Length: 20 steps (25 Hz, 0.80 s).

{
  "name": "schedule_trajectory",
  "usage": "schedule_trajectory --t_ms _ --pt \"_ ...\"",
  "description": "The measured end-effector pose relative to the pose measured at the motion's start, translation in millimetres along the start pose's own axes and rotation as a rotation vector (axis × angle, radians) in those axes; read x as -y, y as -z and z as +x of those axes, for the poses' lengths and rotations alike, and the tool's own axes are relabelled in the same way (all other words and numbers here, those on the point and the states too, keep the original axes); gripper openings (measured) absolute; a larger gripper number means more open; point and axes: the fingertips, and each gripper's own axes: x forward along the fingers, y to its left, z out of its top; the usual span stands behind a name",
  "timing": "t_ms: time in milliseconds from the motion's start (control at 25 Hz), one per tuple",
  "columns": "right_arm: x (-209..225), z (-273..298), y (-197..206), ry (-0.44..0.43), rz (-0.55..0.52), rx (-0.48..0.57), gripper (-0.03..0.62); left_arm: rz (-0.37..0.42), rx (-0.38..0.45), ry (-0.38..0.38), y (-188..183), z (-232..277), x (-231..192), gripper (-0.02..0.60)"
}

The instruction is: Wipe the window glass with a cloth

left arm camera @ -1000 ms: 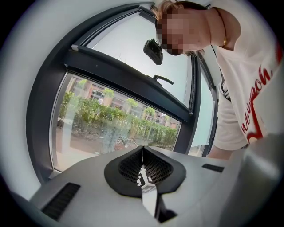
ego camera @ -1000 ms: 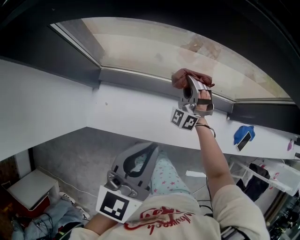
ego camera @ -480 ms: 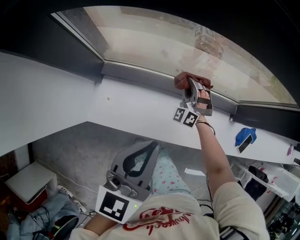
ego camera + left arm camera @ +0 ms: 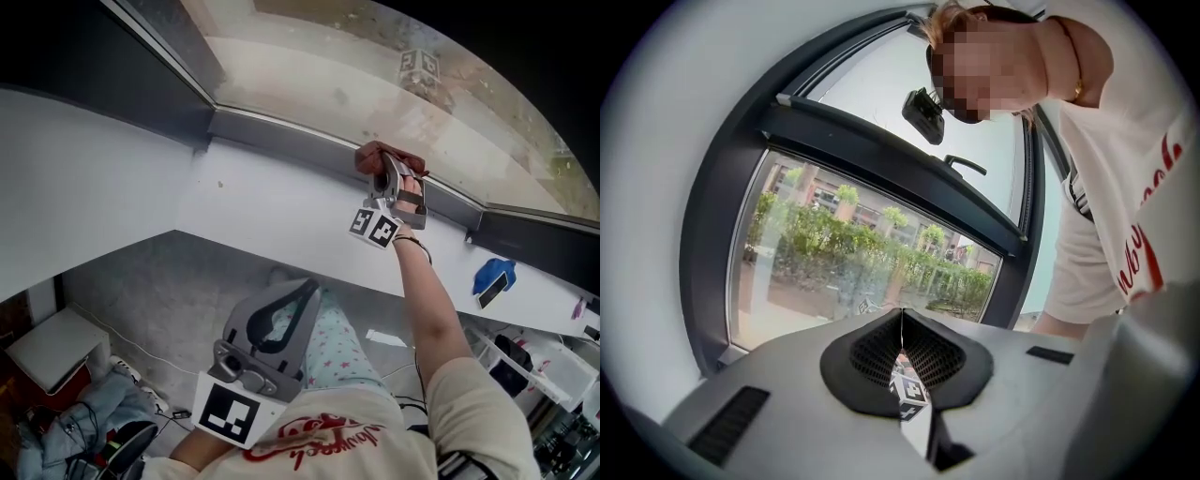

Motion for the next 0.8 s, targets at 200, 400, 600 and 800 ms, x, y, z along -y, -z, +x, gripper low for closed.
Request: schedule_trajectory --t_ms 200,400,600,800 --pt "-14 8 4 -0.045 0.047 -0.029 0.074 -0.002 -0.008 -0.007 3 -2 -3 0.021" --pt "-34 16 13 -0.093 0.034 -0.064 0.074 -0.016 -0.015 -0.019 7 -4 -5 0.021" --pt "-48 24 21 -0.128 0.032 -0.088 0.074 -0.029 0.003 -0.045 7 -5 -13 0.021" --pt "-59 28 24 -0.185 0.1 -0.094 0.074 -0.037 0.001 -0.062 13 -9 -17 0.021"
